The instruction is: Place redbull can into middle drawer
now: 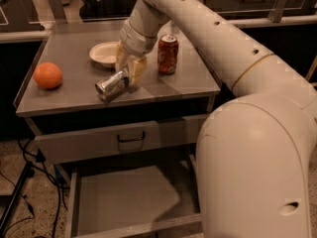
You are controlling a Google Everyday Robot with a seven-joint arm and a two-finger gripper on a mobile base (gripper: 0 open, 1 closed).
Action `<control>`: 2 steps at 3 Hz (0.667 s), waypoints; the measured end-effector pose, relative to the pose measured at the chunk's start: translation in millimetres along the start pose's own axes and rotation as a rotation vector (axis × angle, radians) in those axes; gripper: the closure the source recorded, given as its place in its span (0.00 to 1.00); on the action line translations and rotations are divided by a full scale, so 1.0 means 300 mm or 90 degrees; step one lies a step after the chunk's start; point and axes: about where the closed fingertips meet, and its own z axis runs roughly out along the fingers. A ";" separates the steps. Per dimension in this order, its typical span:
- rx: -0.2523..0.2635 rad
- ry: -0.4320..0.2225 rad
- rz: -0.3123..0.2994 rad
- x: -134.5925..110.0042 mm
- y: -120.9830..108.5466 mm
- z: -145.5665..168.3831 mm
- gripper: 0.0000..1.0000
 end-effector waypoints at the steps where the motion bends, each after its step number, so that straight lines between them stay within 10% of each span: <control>1: 0.014 -0.006 0.032 -0.021 -0.027 -0.057 1.00; 2: 0.028 -0.017 0.040 -0.043 -0.018 -0.091 1.00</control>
Offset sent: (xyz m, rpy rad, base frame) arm -0.0208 -0.0098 0.0459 0.0943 0.0128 -0.0708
